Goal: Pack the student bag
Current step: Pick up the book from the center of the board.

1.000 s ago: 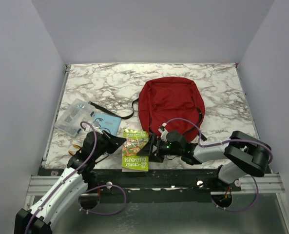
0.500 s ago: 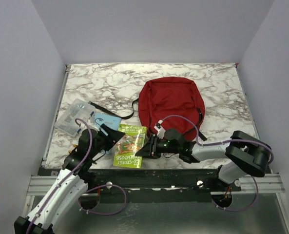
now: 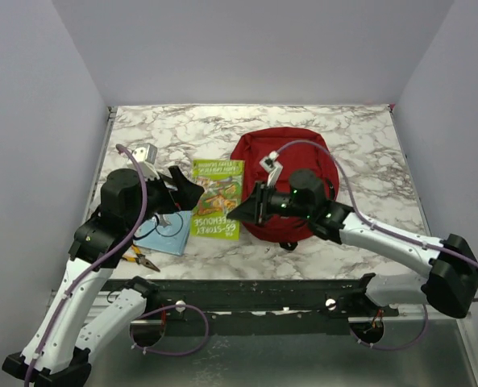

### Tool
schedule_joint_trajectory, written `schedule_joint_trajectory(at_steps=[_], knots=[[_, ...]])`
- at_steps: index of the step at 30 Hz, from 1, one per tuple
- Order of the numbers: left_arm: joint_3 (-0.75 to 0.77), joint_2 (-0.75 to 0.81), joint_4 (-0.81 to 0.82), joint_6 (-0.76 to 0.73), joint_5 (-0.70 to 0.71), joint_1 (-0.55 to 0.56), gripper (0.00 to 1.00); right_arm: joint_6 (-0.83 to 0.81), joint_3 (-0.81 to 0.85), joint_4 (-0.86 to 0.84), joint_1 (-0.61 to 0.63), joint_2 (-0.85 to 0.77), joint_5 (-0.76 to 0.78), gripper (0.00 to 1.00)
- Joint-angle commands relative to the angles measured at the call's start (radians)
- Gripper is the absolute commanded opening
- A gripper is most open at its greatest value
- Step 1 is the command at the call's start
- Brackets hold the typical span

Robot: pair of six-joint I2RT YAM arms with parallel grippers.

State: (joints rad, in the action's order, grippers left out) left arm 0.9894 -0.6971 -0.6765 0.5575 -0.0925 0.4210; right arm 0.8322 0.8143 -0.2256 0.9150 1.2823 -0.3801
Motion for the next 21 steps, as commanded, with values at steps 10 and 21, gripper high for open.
schedule_joint_trajectory(at_steps=[10,21], knots=[[0.136,-0.211,0.306,0.038,-0.712,-0.133,0.98,-0.186,0.139,0.120,-0.240,-0.210,-0.505,0.00],[-0.133,-0.084,0.837,0.470,-0.924,-0.131,0.98,-0.128,0.302,0.098,-0.248,-0.224,-0.645,0.00]])
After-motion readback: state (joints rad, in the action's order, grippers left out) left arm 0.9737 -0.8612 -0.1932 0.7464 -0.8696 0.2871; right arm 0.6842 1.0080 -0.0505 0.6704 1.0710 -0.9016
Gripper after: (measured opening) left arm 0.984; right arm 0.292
